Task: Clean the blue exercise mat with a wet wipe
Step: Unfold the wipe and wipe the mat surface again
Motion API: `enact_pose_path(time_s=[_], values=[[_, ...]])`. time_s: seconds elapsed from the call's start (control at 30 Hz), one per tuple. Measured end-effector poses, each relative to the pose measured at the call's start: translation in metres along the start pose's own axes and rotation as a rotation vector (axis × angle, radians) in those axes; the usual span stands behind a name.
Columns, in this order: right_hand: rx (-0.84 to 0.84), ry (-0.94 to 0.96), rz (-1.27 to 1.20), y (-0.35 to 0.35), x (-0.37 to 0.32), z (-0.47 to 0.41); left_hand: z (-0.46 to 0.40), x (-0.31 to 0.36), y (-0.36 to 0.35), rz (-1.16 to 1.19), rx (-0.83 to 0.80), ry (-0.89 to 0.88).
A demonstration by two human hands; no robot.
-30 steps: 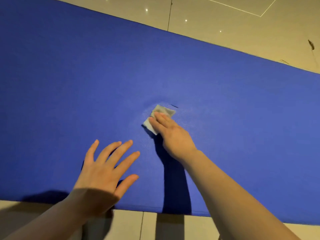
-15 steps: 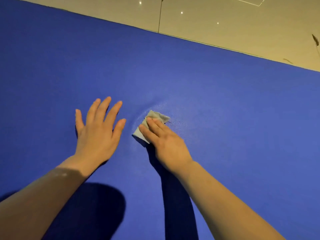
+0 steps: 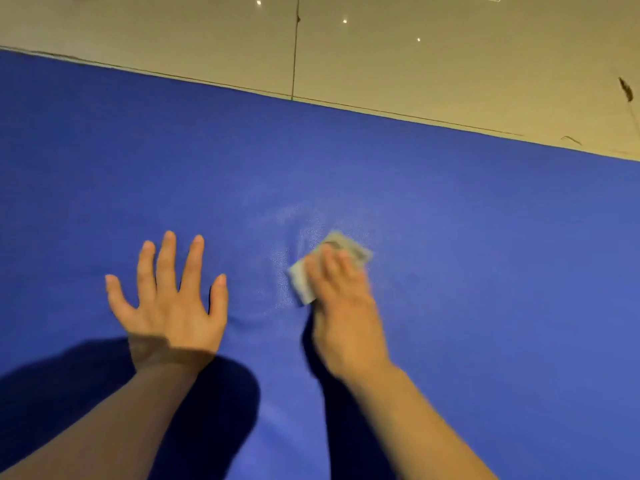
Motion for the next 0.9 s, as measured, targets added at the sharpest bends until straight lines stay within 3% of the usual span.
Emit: enact_pose_path(time_s=[0.07, 0.17, 0.23, 0.33, 0.43, 0.6, 0.7, 0.77, 0.9], values=[[-0.041, 0.126, 0.009, -0.017, -0.029, -0.008, -0.002, -0.001, 0.001, -0.014, 0.019, -0.002], [-0.015, 0.150, 0.092, -0.004, -0.009, -0.030, -0.004, -0.002, 0.002, -0.018, 0.066, -0.020], [0.063, 0.025, 0.114, 0.020, 0.039, -0.046, -0.003, -0.001, 0.002, -0.028, 0.099, -0.030], [0.179, -0.350, 0.101, 0.058, 0.116, -0.068, -0.004, -0.001, 0.000, -0.037, 0.089, -0.014], [0.233, -0.469, 0.077, 0.053, 0.114, -0.081, -0.005, -0.001, 0.000, -0.051, 0.071, -0.007], [0.138, -0.032, 0.068, 0.001, 0.002, -0.087, -0.004, -0.001, 0.000, -0.064, 0.078, 0.000], [0.069, 0.166, 0.130, -0.001, -0.008, -0.095, -0.006, -0.001, -0.002, -0.047, 0.095, -0.004], [0.096, 0.071, 0.208, 0.017, 0.035, -0.108, -0.005, -0.001, -0.002, -0.033, 0.129, -0.028], [0.100, -0.292, 0.261, 0.064, 0.128, -0.127, -0.004, 0.000, 0.000, -0.040, 0.123, -0.020]])
Point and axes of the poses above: each hand's wrist, its own z-axis away from the middle knuckle, its own y-axis out of the back of the hand, x = y × z, the point moved 4 cm from there along -z, towards the middle knuckle, and after that the axes turned 5 degrees about -x, right-handed, at the moved point
